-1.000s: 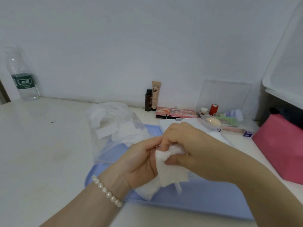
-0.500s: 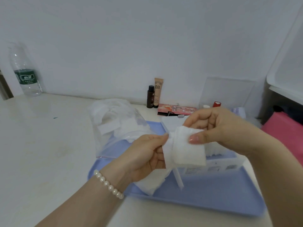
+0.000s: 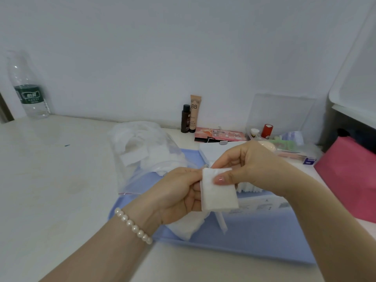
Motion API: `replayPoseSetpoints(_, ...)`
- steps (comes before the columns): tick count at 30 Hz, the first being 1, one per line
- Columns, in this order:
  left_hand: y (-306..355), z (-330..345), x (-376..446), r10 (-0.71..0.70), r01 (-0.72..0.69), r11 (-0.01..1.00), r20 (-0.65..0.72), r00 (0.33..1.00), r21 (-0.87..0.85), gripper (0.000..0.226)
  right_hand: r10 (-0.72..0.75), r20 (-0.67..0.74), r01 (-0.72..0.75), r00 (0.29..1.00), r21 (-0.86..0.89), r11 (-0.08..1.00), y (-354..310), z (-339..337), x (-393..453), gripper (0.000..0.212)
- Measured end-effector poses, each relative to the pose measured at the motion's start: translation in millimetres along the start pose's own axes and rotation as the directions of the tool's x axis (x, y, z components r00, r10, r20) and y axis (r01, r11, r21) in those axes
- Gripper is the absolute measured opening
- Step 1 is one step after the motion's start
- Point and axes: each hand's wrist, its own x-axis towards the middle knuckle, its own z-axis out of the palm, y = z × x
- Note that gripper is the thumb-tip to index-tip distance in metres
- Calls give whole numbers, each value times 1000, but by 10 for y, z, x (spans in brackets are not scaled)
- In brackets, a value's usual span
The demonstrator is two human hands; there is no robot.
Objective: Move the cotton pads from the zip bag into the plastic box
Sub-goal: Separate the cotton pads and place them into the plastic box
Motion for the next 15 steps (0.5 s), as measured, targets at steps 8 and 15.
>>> replayPoseSetpoints(8,-1,-67,18,-23,24,1000,30,999,-10,54,-31,-51,27,998,-70,997,13,43,27,13)
replayPoseSetpoints(15,-17,-48,-29,116,-127,988,118,986,88,15,-116,-150,62,982,-325,944,49,56,55,25)
